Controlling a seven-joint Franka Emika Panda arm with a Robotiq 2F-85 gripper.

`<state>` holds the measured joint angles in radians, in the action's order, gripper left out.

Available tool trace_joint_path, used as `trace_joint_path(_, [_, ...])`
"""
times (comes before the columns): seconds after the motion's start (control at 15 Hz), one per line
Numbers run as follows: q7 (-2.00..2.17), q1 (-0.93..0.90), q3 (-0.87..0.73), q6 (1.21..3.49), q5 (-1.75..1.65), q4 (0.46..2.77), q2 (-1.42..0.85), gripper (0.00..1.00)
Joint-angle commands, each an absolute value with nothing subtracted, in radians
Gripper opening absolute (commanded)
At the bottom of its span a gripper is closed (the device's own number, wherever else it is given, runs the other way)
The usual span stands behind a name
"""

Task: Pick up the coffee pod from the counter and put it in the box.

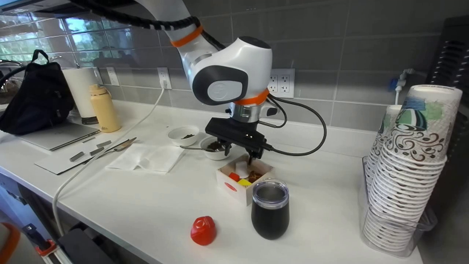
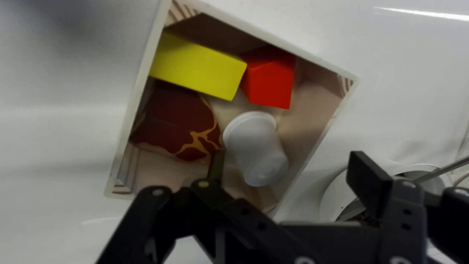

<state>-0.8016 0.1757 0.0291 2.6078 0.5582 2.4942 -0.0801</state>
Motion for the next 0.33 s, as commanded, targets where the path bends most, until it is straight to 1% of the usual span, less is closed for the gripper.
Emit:
trace_joint_path(0.0, [-0.86, 0.16, 0.01, 2.617, 0.621, 2.534, -0.027, 1.0])
trace_joint_path(0.27, [-0.855, 0.154, -0.008, 2.621, 0.61, 2.551, -0.002, 1.0])
